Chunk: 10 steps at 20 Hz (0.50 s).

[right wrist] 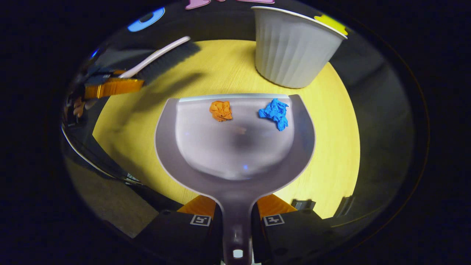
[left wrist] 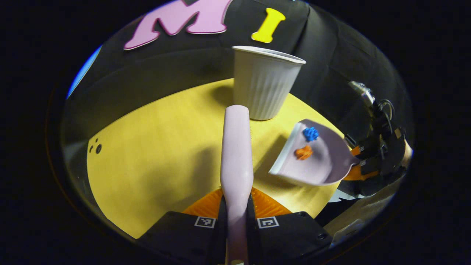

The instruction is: Pick up the small broom and dustpan from the desktop, sweep the trash into the dustpan with the broom, and then empty the trash into the garbage bin.

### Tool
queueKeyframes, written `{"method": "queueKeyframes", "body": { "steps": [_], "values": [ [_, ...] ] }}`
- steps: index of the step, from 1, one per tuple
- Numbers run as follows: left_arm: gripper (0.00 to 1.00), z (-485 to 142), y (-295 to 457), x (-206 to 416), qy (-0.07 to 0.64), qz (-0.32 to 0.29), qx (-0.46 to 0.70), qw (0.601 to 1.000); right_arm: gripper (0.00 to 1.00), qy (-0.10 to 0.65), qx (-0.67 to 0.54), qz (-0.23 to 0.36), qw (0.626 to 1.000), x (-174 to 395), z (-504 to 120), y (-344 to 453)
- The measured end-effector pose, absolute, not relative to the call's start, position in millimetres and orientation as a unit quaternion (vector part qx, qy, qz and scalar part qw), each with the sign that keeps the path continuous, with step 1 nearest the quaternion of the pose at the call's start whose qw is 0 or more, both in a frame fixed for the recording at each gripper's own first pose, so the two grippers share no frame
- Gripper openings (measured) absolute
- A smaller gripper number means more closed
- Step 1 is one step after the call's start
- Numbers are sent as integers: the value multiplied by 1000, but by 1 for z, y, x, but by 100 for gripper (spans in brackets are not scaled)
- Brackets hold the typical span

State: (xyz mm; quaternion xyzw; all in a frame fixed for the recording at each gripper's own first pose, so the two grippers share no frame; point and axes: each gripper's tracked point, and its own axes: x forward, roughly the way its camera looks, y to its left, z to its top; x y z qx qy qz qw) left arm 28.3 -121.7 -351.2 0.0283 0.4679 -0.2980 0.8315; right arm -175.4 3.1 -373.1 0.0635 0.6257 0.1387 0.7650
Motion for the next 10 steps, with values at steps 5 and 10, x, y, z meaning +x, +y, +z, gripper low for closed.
{"method": "queueKeyframes", "body": {
  "steps": [5,10],
  "values": [
    [25,-416,-35,1,494,-271,7,826,36,587,71,57,805,-127,-290,-55],
    [27,-422,-10,-20,505,-260,-22,822,33,555,46,-16,830,-49,-227,-137]
  ]
}}
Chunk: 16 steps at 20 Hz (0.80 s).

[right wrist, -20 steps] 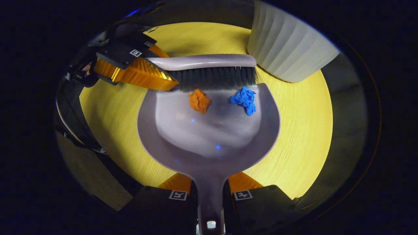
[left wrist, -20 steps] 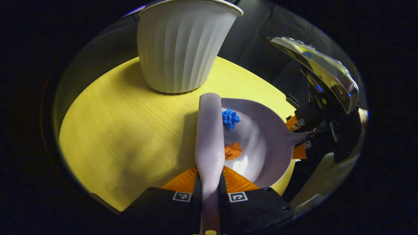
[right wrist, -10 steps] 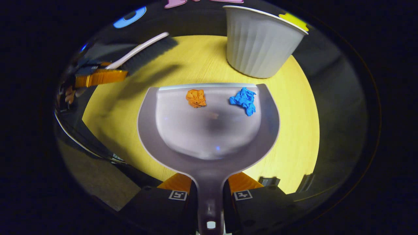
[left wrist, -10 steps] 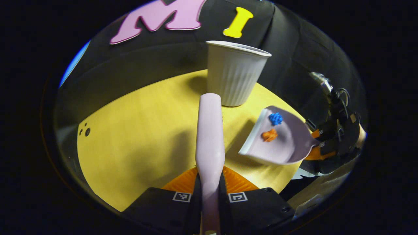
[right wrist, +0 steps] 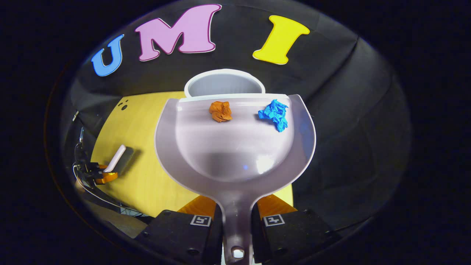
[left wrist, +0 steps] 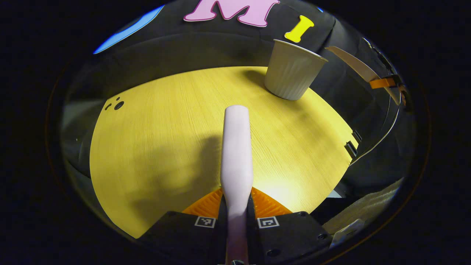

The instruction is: Pick up the small broom and dustpan from the desktop, sweep the trash into the dustpan with the broom, and then empty the trash into the garbage bin.

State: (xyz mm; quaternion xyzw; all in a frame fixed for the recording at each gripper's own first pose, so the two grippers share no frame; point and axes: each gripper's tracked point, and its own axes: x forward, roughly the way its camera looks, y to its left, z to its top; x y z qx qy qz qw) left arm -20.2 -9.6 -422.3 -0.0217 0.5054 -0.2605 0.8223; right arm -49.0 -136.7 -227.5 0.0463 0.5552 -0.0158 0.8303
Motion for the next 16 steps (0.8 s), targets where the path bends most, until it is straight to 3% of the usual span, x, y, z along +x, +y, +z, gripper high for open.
{"method": "queueKeyframes", "body": {
  "steps": [5,9,16],
  "values": [
    [27,-430,-6,-16,503,-266,-22,822,36,566,17,-43,823,10,-229,-185],
    [27,-433,-4,-14,503,-264,-24,822,36,598,-71,-26,798,36,-234,-206],
    [25,-444,8,-21,511,-253,-31,821,35,666,-216,32,713,61,-235,-227]
  ]
}}
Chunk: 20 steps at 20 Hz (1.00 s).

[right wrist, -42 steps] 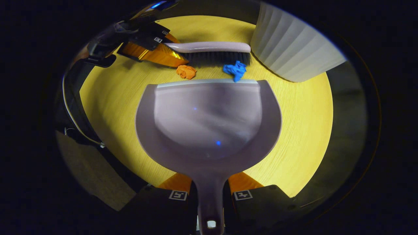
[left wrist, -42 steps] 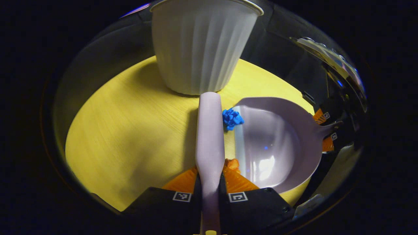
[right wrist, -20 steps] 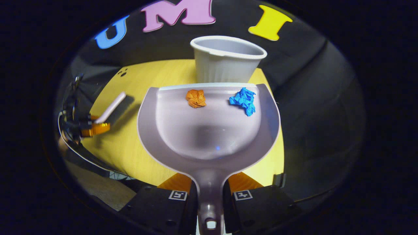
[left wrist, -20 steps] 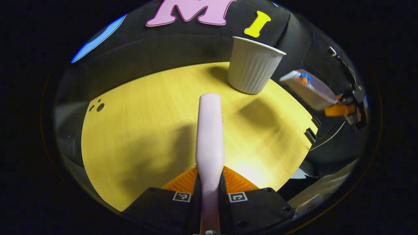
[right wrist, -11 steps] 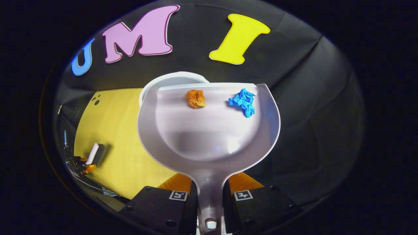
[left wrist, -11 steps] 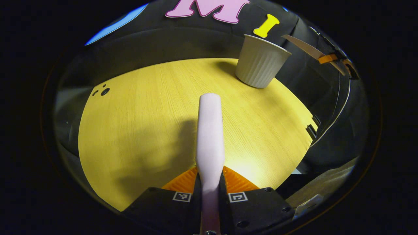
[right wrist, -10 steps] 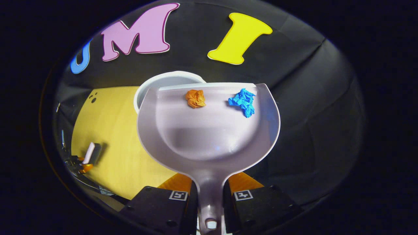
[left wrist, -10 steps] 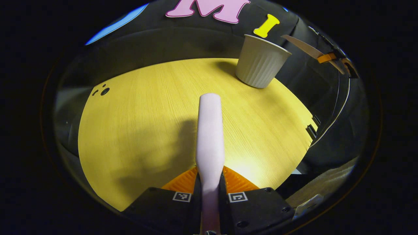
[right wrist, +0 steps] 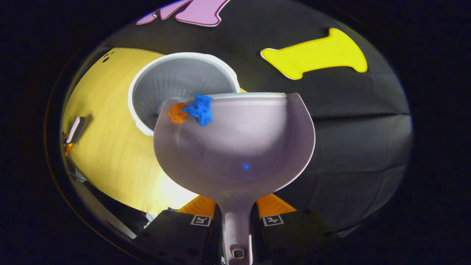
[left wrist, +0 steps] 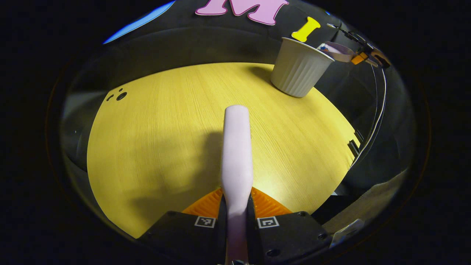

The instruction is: Pick up the small broom and dustpan from the desktop, sweep the trash into the dustpan with the broom, and then empty the trash into the garbage bin.

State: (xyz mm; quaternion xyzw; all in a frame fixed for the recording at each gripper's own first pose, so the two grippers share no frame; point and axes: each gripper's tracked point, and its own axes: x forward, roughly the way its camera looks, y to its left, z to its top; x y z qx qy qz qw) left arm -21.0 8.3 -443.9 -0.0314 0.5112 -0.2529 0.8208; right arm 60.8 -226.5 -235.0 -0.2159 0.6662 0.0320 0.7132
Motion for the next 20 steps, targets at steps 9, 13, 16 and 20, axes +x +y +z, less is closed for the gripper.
{"method": "queueKeyframes", "body": {
  "steps": [9,13,16,20],
  "values": [
    [27,-446,11,-30,518,-243,-42,819,35,695,-256,57,670,76,-227,-227],
    [27,-447,10,-30,521,-243,-38,817,35,695,-255,65,669,74,-225,-223],
    [27,-445,9,-26,519,-242,-33,819,36,692,-256,67,672,74,-226,-222],
    [27,-442,8,-28,518,-237,-34,821,35,667,-237,60,704,77,-224,-221]
  ]
}}
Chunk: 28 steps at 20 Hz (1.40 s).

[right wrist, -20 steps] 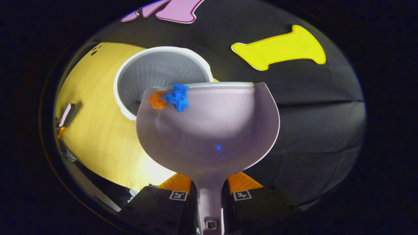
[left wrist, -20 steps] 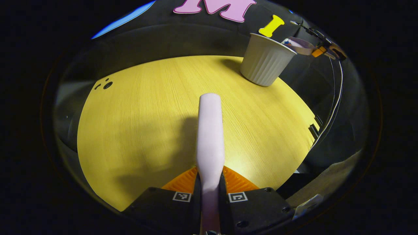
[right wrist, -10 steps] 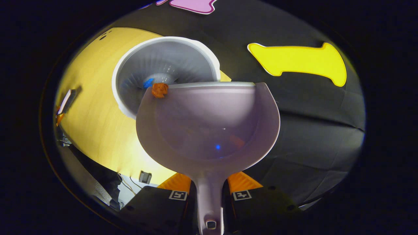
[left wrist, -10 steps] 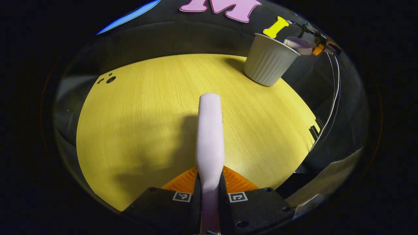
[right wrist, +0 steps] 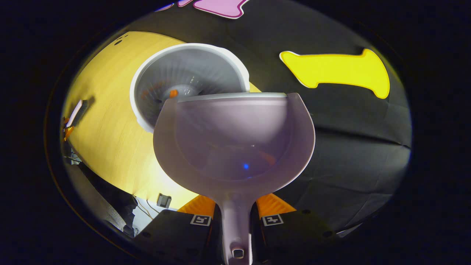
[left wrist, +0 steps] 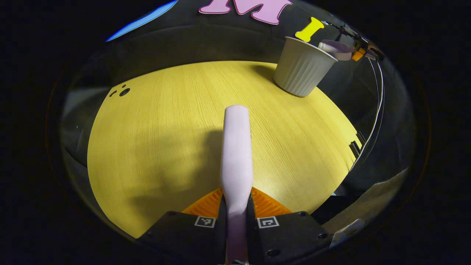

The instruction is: Pick up the small broom and dustpan from the desktop, sweep the trash into the dustpan with the broom, and then empty the trash into the garbage bin.

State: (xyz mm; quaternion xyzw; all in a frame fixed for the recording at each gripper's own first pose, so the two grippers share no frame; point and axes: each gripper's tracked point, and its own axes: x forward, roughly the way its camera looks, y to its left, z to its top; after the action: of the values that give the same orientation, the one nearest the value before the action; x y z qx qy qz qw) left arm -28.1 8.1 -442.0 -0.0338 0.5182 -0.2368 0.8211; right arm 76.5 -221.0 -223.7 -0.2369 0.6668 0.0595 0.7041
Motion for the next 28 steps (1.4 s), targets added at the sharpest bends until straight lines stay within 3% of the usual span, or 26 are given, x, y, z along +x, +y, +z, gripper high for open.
{"method": "queueKeyframes", "body": {
  "steps": [5,7,10,15,20,28],
  "values": [
    [27,-439,14,-25,514,-224,-30,827,33,589,-96,75,799,54,-194,-177],
    [27,-437,16,-23,512,-220,-26,830,37,577,-76,87,809,29,-191,-157],
    [27,-434,17,-19,510,-219,-16,832,35,562,-53,103,819,-3,-192,-126],
    [27,-430,16,-11,503,-219,2,836,35,566,-17,158,809,-79,-210,-47],
    [26,-435,17,-2,499,-211,9,841,35,594,0,203,778,-148,-271,39],
    [27,-470,17,10,504,-179,45,844,35,630,27,197,751,-193,-356,92]
  ]
}}
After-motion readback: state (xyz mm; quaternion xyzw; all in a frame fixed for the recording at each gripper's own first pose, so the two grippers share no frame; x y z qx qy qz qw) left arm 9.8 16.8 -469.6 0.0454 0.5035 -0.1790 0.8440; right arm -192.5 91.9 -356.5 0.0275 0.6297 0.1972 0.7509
